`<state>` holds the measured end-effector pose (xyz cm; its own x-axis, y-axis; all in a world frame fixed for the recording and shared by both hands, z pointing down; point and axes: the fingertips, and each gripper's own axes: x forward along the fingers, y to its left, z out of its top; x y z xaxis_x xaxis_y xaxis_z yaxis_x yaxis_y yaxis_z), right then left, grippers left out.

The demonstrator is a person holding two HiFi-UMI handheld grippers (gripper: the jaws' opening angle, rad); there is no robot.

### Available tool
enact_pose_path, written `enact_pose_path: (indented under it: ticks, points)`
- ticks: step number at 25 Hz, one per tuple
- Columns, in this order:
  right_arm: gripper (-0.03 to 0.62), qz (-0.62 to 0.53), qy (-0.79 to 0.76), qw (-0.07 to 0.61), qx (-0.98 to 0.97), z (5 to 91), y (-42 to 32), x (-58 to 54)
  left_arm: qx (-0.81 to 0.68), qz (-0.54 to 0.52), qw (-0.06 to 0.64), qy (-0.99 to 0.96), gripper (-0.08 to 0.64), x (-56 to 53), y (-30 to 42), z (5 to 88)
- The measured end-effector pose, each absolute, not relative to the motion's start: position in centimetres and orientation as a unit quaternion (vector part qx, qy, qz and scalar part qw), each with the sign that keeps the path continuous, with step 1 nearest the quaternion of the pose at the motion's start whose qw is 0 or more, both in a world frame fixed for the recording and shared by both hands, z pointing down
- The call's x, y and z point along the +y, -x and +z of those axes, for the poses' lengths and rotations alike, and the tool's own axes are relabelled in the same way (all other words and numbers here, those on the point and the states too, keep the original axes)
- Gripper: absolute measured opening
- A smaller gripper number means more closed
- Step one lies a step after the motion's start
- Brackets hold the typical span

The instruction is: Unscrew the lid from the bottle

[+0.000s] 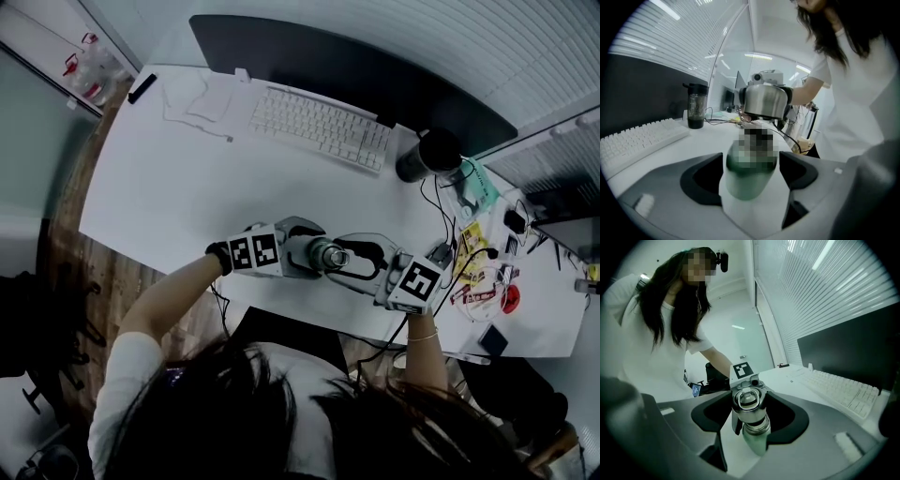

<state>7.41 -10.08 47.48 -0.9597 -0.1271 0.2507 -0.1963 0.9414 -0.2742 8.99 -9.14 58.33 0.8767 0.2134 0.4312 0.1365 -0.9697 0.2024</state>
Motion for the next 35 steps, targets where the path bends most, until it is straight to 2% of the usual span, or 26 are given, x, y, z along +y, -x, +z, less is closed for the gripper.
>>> enact_pose_path:
  ticks: [13, 24, 35]
  points:
    - [0.229, 0.084, -0.195, 0.079, -0.974, 41.6, -8.9, -9.3, 0.006, 0.180, 0.039, -0.983, 0.408, -10.0, -6.0, 51.0]
    - [0.229, -0.005, -0.330, 0.027, -0.944, 33.8, -11.6, -9.8, -0.064, 0.084, -0.025, -0.994, 0.402, -12.0, -5.2, 40.4]
    - [0.229, 0.001, -0.519, -0.010, -0.854, 31.7, -16.1, -11.3, -0.227, 0.004, 0.021, -0.974, 0.291, -15.7, -3.1, 35.4]
